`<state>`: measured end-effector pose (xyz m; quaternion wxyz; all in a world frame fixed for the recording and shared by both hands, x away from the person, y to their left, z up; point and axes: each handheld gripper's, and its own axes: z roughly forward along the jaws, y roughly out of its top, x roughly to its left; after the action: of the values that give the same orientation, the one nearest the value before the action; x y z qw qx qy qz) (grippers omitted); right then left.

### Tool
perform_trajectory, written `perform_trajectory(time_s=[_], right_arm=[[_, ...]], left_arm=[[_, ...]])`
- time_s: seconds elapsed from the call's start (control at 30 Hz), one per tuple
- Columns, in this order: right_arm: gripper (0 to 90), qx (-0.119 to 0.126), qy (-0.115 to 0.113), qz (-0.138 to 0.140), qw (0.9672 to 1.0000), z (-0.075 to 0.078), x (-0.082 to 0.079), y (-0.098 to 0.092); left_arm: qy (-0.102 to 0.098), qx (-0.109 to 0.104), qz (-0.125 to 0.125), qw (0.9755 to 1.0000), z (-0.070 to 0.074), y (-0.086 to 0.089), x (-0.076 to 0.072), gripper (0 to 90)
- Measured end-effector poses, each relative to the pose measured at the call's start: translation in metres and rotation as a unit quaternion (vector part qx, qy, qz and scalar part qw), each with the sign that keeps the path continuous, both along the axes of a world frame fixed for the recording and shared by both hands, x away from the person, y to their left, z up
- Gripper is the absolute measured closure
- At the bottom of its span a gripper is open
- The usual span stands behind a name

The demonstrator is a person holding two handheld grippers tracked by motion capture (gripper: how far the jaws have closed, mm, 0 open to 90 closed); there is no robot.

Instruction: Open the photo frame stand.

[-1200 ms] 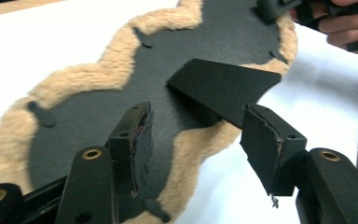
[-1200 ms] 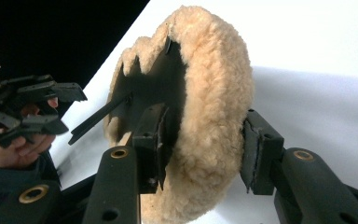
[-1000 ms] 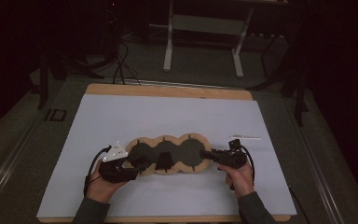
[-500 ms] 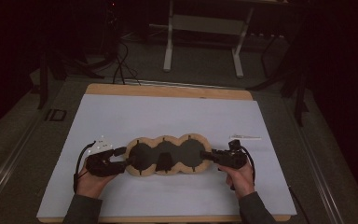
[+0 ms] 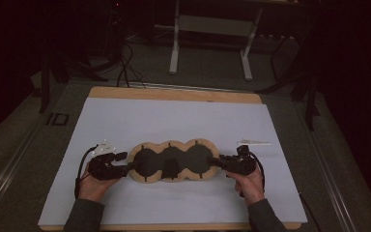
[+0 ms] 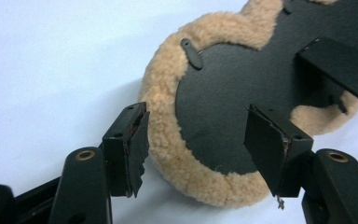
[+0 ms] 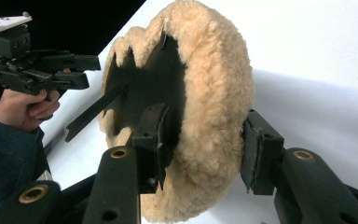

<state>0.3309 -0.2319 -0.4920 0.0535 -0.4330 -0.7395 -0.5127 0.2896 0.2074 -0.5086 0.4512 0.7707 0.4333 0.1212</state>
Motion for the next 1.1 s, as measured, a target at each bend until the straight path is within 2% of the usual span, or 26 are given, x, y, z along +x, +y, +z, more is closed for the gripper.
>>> perform_trajectory(time_s=[0.4,0.6,0.83,1.1], right_arm=[[56.4,-0.005,-0.010,0.006,0.9999,0.001,-0.001,0.000],[56.4,-0.009,-0.013,0.009,0.9998,0.002,-0.001,0.000],[56.4,-0.023,-0.023,0.014,0.9994,0.003,-0.002,0.001],[56.3,-0.043,-0.037,0.021,0.9982,0.005,-0.004,0.002]], left_arm=[[0.023,-0.005,0.006,0.9997,-0.009,0.000,0.009,40.1],[0.027,0.000,0.001,0.9996,-0.011,-0.001,0.011,39.9],[0.037,-0.007,-0.010,0.9993,-0.016,-0.002,0.014,39.2],[0.032,-0.016,-0.022,0.9991,-0.016,-0.002,0.013,37.4]])
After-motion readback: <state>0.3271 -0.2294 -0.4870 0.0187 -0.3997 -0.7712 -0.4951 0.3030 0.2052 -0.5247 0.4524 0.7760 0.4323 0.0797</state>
